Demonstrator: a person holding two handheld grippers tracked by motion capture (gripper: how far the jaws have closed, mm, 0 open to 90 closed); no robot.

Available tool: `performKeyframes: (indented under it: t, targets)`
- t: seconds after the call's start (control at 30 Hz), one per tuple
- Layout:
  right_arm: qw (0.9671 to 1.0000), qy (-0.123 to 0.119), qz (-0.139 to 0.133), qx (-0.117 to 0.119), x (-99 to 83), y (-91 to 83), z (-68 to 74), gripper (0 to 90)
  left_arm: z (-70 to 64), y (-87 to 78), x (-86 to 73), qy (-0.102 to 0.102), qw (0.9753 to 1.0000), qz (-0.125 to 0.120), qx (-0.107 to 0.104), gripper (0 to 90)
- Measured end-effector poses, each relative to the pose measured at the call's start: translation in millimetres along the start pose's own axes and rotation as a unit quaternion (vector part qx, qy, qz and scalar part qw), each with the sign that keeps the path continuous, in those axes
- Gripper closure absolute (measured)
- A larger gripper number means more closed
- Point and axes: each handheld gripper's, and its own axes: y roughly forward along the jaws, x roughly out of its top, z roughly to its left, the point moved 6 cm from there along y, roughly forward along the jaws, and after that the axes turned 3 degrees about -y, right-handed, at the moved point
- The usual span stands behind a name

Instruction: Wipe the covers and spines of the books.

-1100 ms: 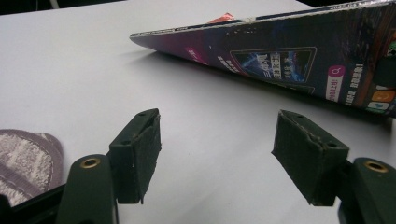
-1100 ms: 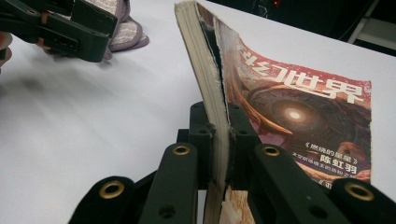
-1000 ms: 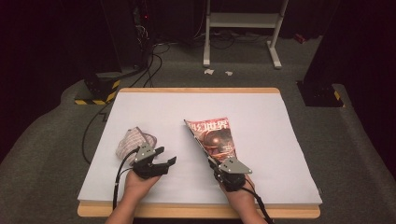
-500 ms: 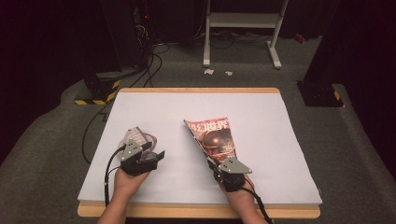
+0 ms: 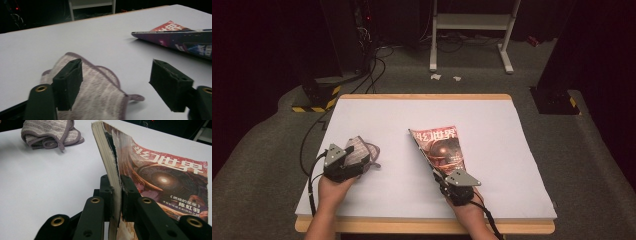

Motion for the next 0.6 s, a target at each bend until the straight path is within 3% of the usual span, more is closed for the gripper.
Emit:
performKeyframes:
  t: [0.13, 0.23, 0.3, 0.4, 0.6]
  targets:
    - [1.0, -0.001, 0.002, 0.002, -0.3, 0.6, 1.0, 81.7, 21.7, 0.3, -3.7, -0.009, 0.9998, 0.0, 0.018, 18.7]
    - [1.0, -0.002, 0.005, 0.001, -0.6, 1.1, 2.5, 81.0, 33.1, 6.0, -10.3, -0.022, 0.9994, 0.021, 0.017, 15.5]
    - [1.0, -0.005, 0.006, 0.001, -1.1, 1.5, 3.4, 80.7, 35.7, 11.2, -15.6, -0.02, 0.9988, 0.038, 0.021, 15.3]
    - [1.0, -0.004, 0.007, 0.001, -2.0, 2.1, 4.6, 80.6, 37.0, 19.7, -22.9, -0.034, 0.9971, 0.066, 0.012, 17.9]
    - [1.0, -0.004, 0.007, 0.002, -3.0, 1.5, 4.2, 80.6, 33.8, 28.4, -28.8, -0.031, 0.9951, 0.093, 0.013, 20.4]
